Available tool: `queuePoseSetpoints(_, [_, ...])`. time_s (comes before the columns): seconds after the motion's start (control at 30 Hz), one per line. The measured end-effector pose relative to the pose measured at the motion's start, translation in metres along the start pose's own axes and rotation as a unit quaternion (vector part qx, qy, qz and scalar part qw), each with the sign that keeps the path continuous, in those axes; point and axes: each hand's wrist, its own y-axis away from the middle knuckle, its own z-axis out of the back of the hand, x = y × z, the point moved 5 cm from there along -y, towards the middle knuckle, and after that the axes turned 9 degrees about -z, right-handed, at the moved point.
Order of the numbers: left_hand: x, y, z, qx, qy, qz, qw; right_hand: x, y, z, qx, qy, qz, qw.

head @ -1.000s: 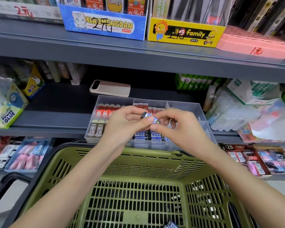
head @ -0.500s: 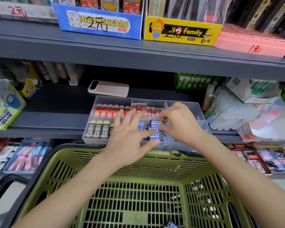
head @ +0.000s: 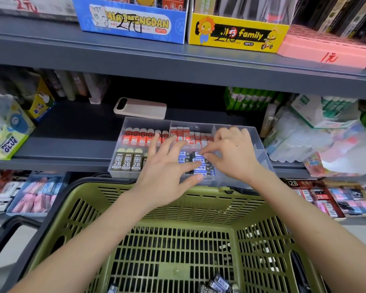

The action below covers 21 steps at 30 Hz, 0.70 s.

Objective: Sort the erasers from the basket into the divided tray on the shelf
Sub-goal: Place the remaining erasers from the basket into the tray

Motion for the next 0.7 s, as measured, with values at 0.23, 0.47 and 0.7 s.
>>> queuePoseSetpoints(0.23, [-0.006,0.032,0.021,-0.138,0.055,-0.027,0.989,-0.003,0.076,0.03,-0.094,-0.291,-0.04,0.951])
queuePoseSetpoints(0.47, [-0.029,0.108,0.007,-0.159,0.126,-0.015,0.979,0.012,0.196,-0.09,0.436,-0.152,-0.056,0.885])
queuePoseSetpoints(0.7, [-0.043,0.146,-0.027,-0.02,0.26,0.085,0.962,0.0,0.248,-0.172,0.5,-0.028,-0.1,0.86])
